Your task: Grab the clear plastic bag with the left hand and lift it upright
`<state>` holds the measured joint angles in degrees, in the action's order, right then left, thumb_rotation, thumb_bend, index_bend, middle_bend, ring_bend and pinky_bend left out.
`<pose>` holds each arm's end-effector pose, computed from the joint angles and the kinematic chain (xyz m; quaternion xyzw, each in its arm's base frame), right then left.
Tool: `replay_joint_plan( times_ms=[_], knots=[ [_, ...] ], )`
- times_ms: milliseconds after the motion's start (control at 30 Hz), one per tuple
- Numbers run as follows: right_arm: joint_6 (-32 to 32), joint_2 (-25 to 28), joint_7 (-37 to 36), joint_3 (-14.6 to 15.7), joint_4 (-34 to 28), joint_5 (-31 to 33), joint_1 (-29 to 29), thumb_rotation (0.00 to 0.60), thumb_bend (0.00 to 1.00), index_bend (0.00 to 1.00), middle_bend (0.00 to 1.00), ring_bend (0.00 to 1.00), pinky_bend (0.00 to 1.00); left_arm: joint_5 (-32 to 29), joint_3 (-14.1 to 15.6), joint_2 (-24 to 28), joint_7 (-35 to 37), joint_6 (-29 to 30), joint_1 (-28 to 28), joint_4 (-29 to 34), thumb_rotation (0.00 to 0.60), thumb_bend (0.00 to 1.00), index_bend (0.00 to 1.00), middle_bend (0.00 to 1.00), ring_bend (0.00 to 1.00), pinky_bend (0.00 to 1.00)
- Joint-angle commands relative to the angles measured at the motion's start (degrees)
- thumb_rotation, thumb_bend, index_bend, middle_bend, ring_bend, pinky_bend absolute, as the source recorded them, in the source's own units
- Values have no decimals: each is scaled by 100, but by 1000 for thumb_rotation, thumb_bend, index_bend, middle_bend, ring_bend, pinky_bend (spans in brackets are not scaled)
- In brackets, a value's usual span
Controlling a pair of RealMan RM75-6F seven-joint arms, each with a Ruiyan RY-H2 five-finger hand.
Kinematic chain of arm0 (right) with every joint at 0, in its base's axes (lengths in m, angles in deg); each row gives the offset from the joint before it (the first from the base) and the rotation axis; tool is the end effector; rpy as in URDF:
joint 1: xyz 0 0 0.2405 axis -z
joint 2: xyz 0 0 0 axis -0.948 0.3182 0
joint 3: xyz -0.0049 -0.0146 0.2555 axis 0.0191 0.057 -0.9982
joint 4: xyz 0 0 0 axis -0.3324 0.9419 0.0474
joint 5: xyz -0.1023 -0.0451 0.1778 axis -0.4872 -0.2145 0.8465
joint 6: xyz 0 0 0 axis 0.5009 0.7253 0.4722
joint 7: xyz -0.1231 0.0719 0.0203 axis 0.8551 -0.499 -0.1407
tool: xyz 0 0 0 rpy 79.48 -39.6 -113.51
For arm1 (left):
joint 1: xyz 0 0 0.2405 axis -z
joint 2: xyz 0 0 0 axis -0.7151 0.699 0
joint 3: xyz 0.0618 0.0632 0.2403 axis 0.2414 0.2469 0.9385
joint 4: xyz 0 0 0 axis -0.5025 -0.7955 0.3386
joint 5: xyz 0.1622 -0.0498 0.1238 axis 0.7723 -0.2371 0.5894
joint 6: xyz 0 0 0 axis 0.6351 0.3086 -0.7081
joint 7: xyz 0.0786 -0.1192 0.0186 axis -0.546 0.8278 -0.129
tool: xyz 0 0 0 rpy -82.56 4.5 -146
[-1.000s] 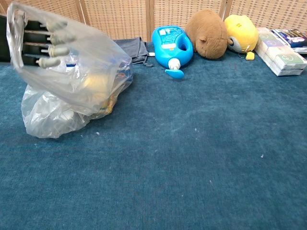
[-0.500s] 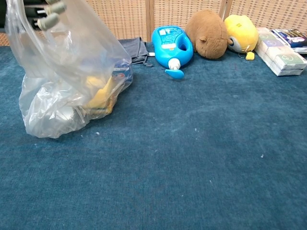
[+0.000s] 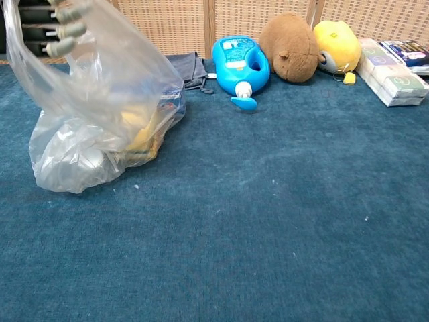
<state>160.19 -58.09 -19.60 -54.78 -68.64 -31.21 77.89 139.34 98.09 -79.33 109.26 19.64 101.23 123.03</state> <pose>-0.3070 -0.1187 0.1855 0.5278 -0.3884 0.3979 0.6421 -0.2021 0.3503 0.1371 0.2306 0.8833 0.3871 0.1291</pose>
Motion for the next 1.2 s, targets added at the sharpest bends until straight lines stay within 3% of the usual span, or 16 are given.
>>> replay_joint_plan(
  times_ms=[33,633,1200],
  knots=[
    [-4,6,2,0,-2,1,-1,64,323,424,416,318,218,60,69,-10,-14,-30,-25,-76,121,311,270,265,252,301],
    [3,-7,72,-5,-55,-36,-16,62,323,424,416,318,218,1116,679,-195,133,611,98,-956,121,310,270,265,251,313],
    [-7,-17,105,-5,-79,-70,-33,66,324,424,416,318,218,1039,1003,-126,216,953,-40,-1283,123,311,270,266,251,319]
  ],
)
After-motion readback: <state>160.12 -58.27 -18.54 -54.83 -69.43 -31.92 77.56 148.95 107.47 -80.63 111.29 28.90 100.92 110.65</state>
